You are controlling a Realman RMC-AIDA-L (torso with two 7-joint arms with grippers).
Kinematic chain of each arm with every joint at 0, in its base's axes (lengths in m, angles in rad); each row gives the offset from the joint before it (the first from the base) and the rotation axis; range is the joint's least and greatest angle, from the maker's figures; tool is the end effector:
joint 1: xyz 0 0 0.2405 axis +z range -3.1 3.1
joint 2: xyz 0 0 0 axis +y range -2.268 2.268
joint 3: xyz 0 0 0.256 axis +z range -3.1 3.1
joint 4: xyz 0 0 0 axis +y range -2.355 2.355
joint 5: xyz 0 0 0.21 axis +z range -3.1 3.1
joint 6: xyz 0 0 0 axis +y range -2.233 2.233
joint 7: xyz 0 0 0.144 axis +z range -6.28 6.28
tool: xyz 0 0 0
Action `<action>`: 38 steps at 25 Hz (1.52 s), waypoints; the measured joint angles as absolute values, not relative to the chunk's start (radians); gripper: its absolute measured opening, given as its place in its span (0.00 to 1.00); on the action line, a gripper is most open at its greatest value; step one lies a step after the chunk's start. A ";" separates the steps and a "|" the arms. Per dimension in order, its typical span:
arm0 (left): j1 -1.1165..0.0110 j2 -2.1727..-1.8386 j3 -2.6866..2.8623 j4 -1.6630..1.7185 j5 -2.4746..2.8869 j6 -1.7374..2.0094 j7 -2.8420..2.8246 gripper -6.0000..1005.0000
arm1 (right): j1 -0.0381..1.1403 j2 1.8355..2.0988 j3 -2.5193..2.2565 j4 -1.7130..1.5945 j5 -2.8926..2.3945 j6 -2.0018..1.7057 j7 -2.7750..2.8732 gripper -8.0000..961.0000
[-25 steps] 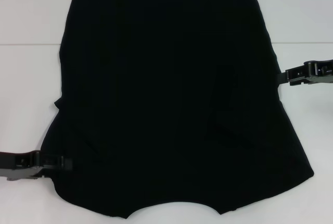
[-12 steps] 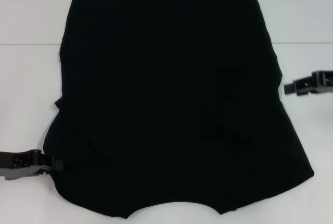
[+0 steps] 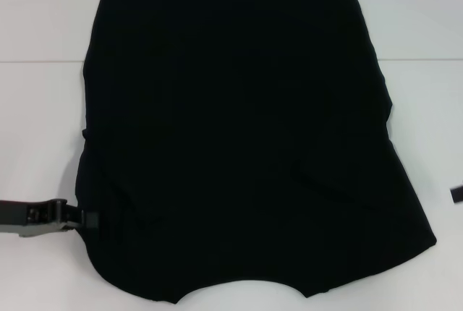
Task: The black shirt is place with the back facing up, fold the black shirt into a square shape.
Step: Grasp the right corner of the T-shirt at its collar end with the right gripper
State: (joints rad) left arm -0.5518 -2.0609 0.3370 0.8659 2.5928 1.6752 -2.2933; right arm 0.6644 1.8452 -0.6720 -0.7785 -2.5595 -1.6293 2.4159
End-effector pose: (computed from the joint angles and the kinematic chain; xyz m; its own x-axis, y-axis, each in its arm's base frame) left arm -0.3245 0.3095 0.0527 0.1473 0.9366 0.3179 0.9889 -0.1458 -0.0286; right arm 0.3059 0.3624 0.1043 0.2922 -0.9456 -0.1429 -0.9325 -0.2485 -0.2619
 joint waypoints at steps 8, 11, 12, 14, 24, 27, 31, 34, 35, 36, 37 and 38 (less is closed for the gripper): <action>-0.575 -2.049 0.332 0.851 2.584 1.667 -2.298 0.06 | 0.661 1.879 -0.679 -0.789 -2.627 -1.628 2.410 0.49; -0.579 -2.048 0.332 0.848 2.584 1.665 -2.298 0.06 | 0.669 1.903 -0.687 -0.788 -2.654 -1.602 2.403 0.49; -0.579 -2.048 0.333 0.848 2.584 1.663 -2.298 0.06 | 0.670 1.911 -0.689 -0.789 -2.659 -1.590 2.402 0.49; -0.580 -2.048 0.333 0.848 2.584 1.658 -2.298 0.06 | 0.672 1.925 -0.698 -0.790 -2.669 -1.565 2.401 0.49; -0.584 -2.044 0.332 0.833 2.583 1.646 -2.301 0.07 | 0.679 1.965 -0.715 -0.779 -2.681 -1.503 2.399 0.49; -0.584 -2.042 0.331 0.827 2.583 1.641 -2.301 0.08 | 0.680 1.975 -0.729 -0.779 -2.681 -1.495 2.398 0.49; -0.584 -2.041 0.331 0.827 2.583 1.640 -2.301 0.08 | 0.682 1.986 -0.737 -0.779 -2.682 -1.490 2.398 0.49; -0.585 -2.041 0.331 0.827 2.583 1.641 -2.301 0.09 | 0.686 1.995 -0.737 -0.779 -2.681 -1.488 2.398 0.49; -0.585 -2.041 0.331 0.827 2.583 1.641 -2.301 0.09 | 0.688 1.998 -0.738 -0.779 -2.681 -1.488 2.398 0.49; -0.584 -2.041 0.331 0.827 2.583 1.641 -2.301 0.09 | 0.690 2.001 -0.739 -0.779 -2.681 -1.488 2.398 0.49; -0.585 -2.042 0.331 0.827 2.583 1.641 -2.301 0.09 | 0.692 2.004 -0.742 -0.779 -2.681 -1.488 2.398 0.49; -0.585 -2.042 0.331 0.827 2.583 1.641 -2.301 0.09 | 0.694 2.007 -0.745 -0.779 -2.681 -1.488 2.398 0.49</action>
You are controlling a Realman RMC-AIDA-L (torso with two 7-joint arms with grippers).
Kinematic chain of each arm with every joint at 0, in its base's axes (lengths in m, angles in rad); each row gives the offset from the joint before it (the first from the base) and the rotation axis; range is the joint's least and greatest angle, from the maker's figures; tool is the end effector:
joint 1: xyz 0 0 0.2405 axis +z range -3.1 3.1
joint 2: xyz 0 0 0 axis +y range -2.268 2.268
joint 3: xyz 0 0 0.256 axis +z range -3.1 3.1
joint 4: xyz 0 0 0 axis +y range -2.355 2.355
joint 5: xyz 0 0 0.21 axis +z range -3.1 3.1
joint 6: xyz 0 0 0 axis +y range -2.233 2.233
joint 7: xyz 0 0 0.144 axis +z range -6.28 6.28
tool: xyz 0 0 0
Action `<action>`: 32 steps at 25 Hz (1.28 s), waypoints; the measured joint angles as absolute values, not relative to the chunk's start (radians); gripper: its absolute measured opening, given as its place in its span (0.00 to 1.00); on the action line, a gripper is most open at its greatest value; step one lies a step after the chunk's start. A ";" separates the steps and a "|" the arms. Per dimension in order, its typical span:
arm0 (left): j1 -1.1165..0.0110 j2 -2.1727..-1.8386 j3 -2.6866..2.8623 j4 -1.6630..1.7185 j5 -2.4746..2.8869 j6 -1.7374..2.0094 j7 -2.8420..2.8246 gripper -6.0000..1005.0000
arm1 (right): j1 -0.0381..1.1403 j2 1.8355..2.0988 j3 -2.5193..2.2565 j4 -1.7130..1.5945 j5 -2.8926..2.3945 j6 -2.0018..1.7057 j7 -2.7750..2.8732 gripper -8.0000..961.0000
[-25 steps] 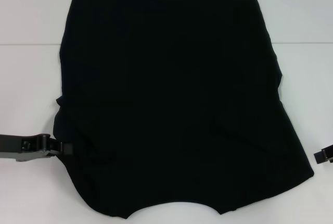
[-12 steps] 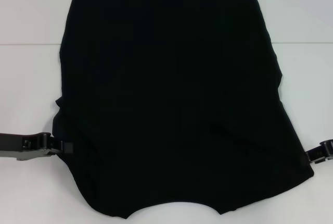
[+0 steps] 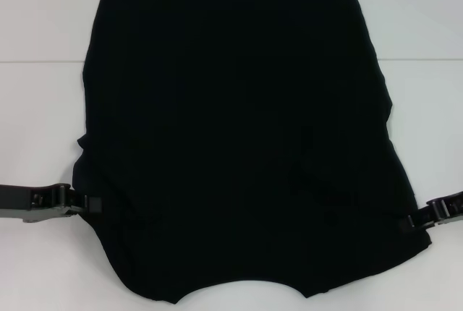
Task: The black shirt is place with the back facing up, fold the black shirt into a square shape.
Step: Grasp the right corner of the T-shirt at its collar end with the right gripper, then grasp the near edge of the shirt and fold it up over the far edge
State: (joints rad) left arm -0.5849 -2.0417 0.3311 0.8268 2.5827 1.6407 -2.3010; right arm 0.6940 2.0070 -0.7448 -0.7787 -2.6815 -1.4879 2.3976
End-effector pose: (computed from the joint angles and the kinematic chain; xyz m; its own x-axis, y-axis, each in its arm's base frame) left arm -0.3198 0.3234 0.0547 0.1528 0.9281 0.3396 0.9879 -0.1522 -0.0285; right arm 0.2948 0.3630 0.0312 0.3600 -0.9321 -0.0405 -0.8883 -0.3293 -0.3200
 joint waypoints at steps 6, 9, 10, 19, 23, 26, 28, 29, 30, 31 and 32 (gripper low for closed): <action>-0.586 -2.042 0.331 0.826 2.582 1.640 -2.301 0.10 | 0.711 2.026 -0.752 -0.778 -2.670 -1.490 2.397 0.49; -0.586 -2.042 0.331 0.825 2.581 1.640 -2.301 0.10 | 0.714 2.029 -0.752 -0.785 -2.637 -1.507 2.389 0.49; -0.586 -2.042 0.331 0.825 2.581 1.640 -2.301 0.10 | 0.714 2.029 -0.752 -0.786 -2.624 -1.516 2.384 0.49; -0.585 -2.043 0.331 0.825 2.580 1.642 -2.301 0.11 | 0.714 2.019 -0.755 -0.755 -2.626 -1.529 2.388 0.49; -0.587 -2.043 0.331 0.825 2.573 1.646 -2.300 0.12 | 0.707 2.017 -0.752 -0.753 -2.626 -1.527 2.391 0.39; -0.587 -2.043 0.333 0.825 2.560 1.652 -2.298 0.12 | 0.704 2.012 -0.750 -0.753 -2.626 -1.525 2.397 0.22; -0.587 -2.043 0.337 0.825 2.559 1.653 -2.296 0.12 | 0.703 2.011 -0.749 -0.753 -2.626 -1.524 2.397 0.10; -0.587 -2.044 0.339 0.825 2.558 1.654 -2.295 0.12 | 0.702 2.011 -0.748 -0.753 -2.626 -1.524 2.398 0.10; -0.587 -2.044 0.340 0.825 2.558 1.656 -2.294 0.12 | 0.700 2.011 -0.748 -0.754 -2.626 -1.525 2.398 0.09; -0.587 -2.044 0.341 0.825 2.558 1.661 -2.292 0.12 | 0.698 2.009 -0.748 -0.756 -2.626 -1.529 2.400 0.08; -0.586 -2.044 0.342 0.825 2.558 1.673 -2.287 0.13 | 0.694 2.006 -0.749 -0.760 -2.626 -1.537 2.403 0.08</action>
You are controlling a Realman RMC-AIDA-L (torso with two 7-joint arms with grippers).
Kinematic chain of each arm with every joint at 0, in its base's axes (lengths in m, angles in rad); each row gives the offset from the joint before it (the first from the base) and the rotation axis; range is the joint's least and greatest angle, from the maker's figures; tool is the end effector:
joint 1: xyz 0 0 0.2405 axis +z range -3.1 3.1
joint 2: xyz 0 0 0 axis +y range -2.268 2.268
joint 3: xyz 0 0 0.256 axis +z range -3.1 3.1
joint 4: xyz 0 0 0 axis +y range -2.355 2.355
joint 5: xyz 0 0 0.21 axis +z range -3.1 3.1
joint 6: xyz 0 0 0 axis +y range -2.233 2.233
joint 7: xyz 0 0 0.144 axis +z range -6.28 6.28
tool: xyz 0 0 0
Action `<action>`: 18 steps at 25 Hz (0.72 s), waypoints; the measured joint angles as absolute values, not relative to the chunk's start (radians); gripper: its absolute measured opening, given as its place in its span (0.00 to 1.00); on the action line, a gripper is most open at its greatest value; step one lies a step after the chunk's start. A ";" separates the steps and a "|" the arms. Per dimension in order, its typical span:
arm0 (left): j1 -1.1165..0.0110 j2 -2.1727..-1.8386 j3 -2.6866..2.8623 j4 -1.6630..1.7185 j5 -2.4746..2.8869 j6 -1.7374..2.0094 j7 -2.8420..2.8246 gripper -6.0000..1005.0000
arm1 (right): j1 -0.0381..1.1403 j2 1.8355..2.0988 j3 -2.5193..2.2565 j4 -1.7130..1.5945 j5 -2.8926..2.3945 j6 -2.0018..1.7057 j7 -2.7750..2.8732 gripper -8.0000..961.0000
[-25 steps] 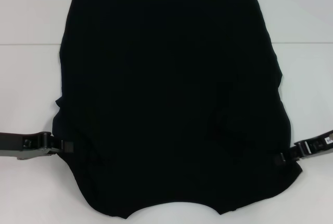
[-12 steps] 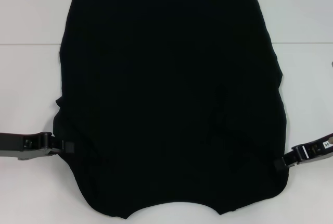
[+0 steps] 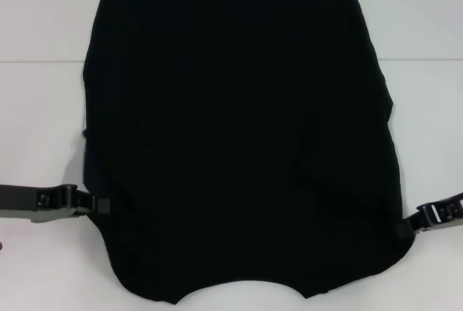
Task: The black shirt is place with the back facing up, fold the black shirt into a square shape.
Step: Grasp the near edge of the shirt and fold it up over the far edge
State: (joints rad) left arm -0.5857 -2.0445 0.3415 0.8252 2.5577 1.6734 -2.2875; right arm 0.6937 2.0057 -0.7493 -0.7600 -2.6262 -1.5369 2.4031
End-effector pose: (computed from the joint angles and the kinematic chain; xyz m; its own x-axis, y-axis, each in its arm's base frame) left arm -0.3128 0.3218 0.0520 0.1736 0.9290 0.3268 0.9826 -0.1854 0.0050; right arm 0.2871 0.3570 0.0249 0.3431 -0.9388 -0.0310 -0.9142 -0.3261 -0.2408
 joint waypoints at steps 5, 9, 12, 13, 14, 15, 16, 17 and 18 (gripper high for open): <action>-0.585 -2.037 0.349 0.829 2.589 1.761 -2.267 0.13 | 0.673 1.982 -0.751 -0.776 -2.649 -1.606 2.421 0.07; -0.583 -2.040 0.396 0.834 2.640 1.816 -2.266 0.14 | 0.641 1.979 -0.749 -0.825 -2.696 -1.666 2.448 0.07; -0.578 -2.048 0.428 0.835 2.658 1.850 -2.266 0.14 | 0.611 1.989 -0.749 -0.861 -2.727 -1.719 2.459 0.07; -0.575 -2.051 0.435 0.837 2.661 1.861 -2.266 0.14 | 0.601 1.992 -0.749 -0.871 -2.736 -1.734 2.465 0.07; -0.573 -2.053 0.440 0.840 2.663 1.867 -2.266 0.14 | 0.588 1.997 -0.749 -0.885 -2.744 -1.748 2.471 0.07; -0.569 -2.054 0.444 0.844 2.667 1.875 -2.267 0.14 | 0.575 2.000 -0.747 -0.896 -2.750 -1.758 2.474 0.07; -0.566 -2.056 0.446 0.847 2.671 1.883 -2.267 0.14 | 0.562 2.006 -0.746 -0.910 -2.754 -1.771 2.477 0.07; -0.563 -2.057 0.448 0.849 2.677 1.891 -2.267 0.14 | 0.551 2.010 -0.743 -0.921 -2.756 -1.782 2.478 0.07; -0.562 -2.057 0.449 0.849 2.683 1.897 -2.267 0.15 | 0.537 2.016 -0.740 -0.934 -2.756 -1.792 2.479 0.07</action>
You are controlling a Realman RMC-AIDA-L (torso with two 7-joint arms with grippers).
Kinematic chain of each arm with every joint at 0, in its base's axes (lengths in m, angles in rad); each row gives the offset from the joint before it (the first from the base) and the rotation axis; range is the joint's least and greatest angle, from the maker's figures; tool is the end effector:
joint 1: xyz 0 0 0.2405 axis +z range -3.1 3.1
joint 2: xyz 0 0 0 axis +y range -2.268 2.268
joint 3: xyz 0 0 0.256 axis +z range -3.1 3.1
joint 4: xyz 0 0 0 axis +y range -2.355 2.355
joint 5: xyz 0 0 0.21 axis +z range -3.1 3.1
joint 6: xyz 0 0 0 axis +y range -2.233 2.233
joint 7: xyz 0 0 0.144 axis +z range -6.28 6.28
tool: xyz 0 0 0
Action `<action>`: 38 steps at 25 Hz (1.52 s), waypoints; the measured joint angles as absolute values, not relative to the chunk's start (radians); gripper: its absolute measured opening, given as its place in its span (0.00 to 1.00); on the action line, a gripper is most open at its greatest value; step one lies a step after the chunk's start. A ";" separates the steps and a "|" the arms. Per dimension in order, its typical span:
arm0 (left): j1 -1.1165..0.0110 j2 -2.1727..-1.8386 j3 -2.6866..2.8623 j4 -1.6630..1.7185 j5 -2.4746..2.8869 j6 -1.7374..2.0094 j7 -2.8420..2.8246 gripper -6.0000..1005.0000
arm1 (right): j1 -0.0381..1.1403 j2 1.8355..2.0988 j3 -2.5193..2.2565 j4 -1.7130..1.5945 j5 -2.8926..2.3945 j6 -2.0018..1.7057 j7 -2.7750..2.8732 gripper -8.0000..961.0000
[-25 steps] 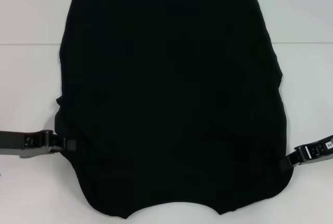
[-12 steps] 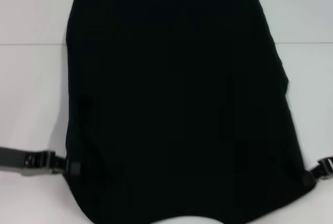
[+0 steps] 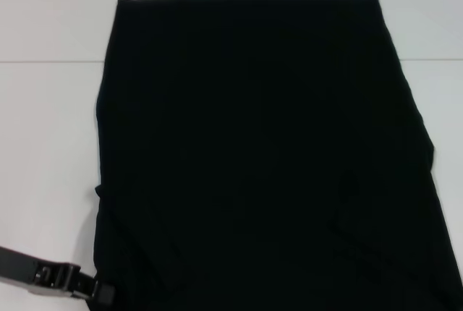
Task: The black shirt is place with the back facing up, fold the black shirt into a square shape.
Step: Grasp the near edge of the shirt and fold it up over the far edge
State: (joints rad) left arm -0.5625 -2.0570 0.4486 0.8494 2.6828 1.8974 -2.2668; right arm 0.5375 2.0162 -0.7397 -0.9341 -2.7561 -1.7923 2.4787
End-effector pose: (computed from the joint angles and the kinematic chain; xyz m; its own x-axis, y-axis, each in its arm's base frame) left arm -0.3069 0.2795 0.0379 0.2256 0.9741 0.0134 0.9727 -0.2260 0.0535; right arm 0.3239 0.2903 0.0513 0.1360 -0.9836 0.1186 -0.9494 -0.1636 -0.2682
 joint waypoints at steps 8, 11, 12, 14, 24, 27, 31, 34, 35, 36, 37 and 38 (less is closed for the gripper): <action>-0.582 -2.054 0.441 0.845 2.674 1.926 -2.264 0.15 | 0.544 2.019 -0.684 -0.954 -2.734 -1.786 2.460 0.07; -0.625 -2.042 0.437 0.814 2.644 1.846 -2.305 0.16 | 0.580 2.001 -0.651 -0.931 -2.682 -1.744 2.447 0.07; -0.646 -2.036 0.436 0.797 2.634 1.806 -2.328 0.16 | 0.596 1.992 -0.639 -0.916 -2.659 -1.728 2.444 0.07; -0.675 -2.029 0.432 0.771 2.614 1.739 -2.362 0.16 | 0.629 1.974 -0.616 -0.882 -2.619 -1.683 2.441 0.07; -0.839 -1.996 0.445 0.639 2.547 1.341 -2.505 0.17 | 0.765 1.923 -0.574 -0.756 -2.489 -1.375 2.452 0.07; -0.863 -2.008 0.522 0.611 2.554 1.181 -2.568 0.18 | 0.799 1.932 -0.586 -0.673 -2.500 -1.218 2.453 0.07; -0.864 -2.036 0.618 0.605 2.559 1.044 -2.628 0.18 | 0.828 1.949 -0.613 -0.556 -2.506 -1.015 2.453 0.07; -0.867 -2.044 0.636 0.610 2.560 1.017 -2.631 0.18 | 0.837 1.964 -0.630 -0.526 -2.506 -0.923 2.453 0.07; -0.869 -2.044 0.638 0.611 2.559 1.011 -2.632 0.18 | 0.838 1.968 -0.633 -0.526 -2.506 -0.903 2.453 0.07; -0.871 -2.044 0.639 0.612 2.557 1.004 -2.633 0.19 | 0.840 1.971 -0.633 -0.527 -2.505 -0.889 2.453 0.07; -0.875 -2.045 0.638 0.613 2.555 0.988 -2.635 0.19 | 0.842 1.972 -0.631 -0.532 -2.503 -0.873 2.453 0.07; -0.878 -2.045 0.637 0.613 2.555 0.975 -2.635 0.19 | 0.845 1.972 -0.628 -0.536 -2.500 -0.857 2.455 0.07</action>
